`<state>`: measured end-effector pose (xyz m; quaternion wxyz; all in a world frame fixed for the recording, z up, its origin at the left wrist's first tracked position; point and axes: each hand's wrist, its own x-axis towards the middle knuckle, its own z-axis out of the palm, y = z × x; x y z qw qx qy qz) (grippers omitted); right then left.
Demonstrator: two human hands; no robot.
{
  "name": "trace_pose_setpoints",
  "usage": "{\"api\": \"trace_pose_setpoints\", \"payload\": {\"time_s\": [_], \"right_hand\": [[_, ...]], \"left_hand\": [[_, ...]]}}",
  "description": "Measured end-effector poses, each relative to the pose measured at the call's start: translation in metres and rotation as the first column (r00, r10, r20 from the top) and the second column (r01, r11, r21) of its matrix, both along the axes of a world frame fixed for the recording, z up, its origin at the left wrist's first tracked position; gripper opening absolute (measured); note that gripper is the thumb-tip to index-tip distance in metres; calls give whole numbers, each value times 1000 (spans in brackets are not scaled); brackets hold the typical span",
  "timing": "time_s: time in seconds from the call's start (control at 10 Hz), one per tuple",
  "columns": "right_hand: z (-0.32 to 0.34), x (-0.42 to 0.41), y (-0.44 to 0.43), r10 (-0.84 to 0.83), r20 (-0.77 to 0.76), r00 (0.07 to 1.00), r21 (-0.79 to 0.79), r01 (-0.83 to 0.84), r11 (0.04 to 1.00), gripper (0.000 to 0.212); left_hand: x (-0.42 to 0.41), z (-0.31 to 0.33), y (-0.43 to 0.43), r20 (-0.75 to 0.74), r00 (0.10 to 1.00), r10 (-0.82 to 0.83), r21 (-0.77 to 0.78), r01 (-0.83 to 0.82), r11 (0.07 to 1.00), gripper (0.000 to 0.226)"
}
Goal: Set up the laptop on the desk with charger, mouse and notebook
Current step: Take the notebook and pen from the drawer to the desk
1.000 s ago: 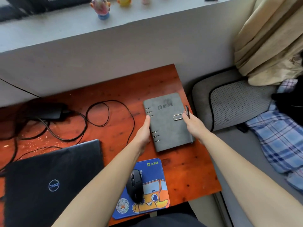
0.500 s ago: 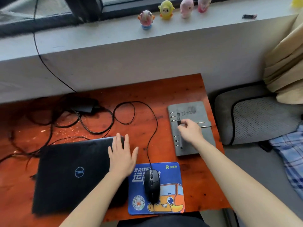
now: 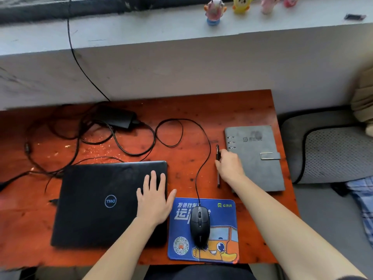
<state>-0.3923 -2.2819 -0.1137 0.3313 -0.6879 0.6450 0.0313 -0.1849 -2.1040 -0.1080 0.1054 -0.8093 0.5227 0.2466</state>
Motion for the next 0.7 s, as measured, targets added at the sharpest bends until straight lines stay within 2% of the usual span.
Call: {"api": "trace_pose_setpoints", "payload": {"time_s": [0.2,0.3,0.5,0.6,0.7], "right_hand": [[5,-7,7,-52,66,996,3,52,999,32],[8,-23,12,-77,90,993,26,75,997,43],[29,-52,20,-32,71,997,31,30,999,50],[50,-67,25,-37,71,997,-34,40,999,50],[90,-67,24,-102,215,971,-127,131,983,47]], "left_hand": [[1,3,-2,-1,1000,-12,29,12,1000,75],[1,5,-3,-3,1000,-22,51,22,998,75],[3,8,-9,-37,999,0,128,5,992,76],[6,16,-12,-81,996,24,142,-13,990,74],[10,26,-11,-104,994,15,132,-1,991,71]]}}
